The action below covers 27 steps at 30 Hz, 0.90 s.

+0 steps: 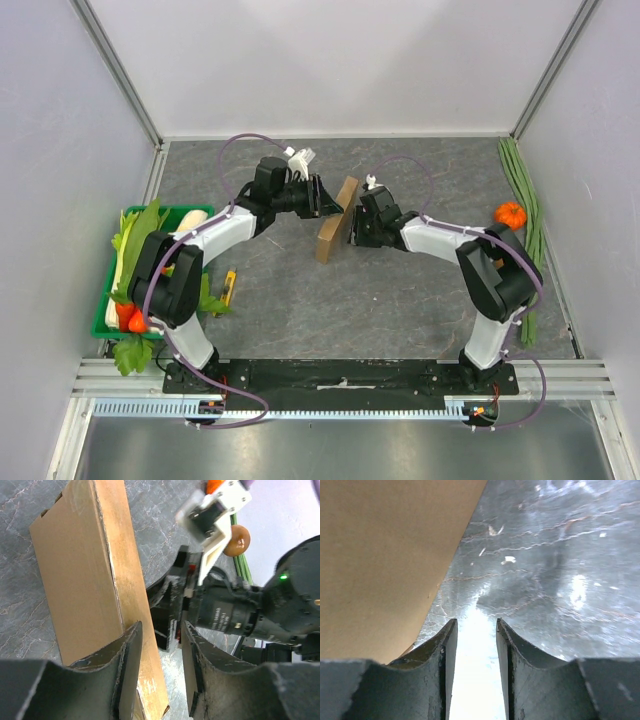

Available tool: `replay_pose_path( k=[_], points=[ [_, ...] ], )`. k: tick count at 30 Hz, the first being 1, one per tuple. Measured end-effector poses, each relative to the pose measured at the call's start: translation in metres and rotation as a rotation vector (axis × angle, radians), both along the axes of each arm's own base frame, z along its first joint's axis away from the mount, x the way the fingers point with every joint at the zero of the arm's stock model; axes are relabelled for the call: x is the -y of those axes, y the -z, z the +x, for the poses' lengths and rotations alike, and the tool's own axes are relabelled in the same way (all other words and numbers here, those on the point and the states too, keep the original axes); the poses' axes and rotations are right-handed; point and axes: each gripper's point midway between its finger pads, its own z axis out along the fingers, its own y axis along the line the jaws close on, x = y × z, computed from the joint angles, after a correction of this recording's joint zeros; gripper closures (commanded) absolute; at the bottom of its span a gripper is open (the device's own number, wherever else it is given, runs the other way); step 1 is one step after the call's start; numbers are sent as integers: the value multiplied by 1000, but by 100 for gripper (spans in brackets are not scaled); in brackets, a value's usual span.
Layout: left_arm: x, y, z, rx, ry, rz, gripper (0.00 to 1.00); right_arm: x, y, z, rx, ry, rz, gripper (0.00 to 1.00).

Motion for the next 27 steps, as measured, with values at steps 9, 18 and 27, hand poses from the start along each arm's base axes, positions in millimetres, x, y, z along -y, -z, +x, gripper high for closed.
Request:
replay_pose_path(
  k=[9,18,27],
  points=[
    [-8,-9,-7,-11,-20,34,42,28,-85,19,142,161,-51,27],
    [-27,-49,-19,58,-72,53,37,12,-160,49,268,222,-54,12],
    [-68,-84,-27,178,-222,106,33,-17,-112,43,136,266,-113,2]
  ],
)
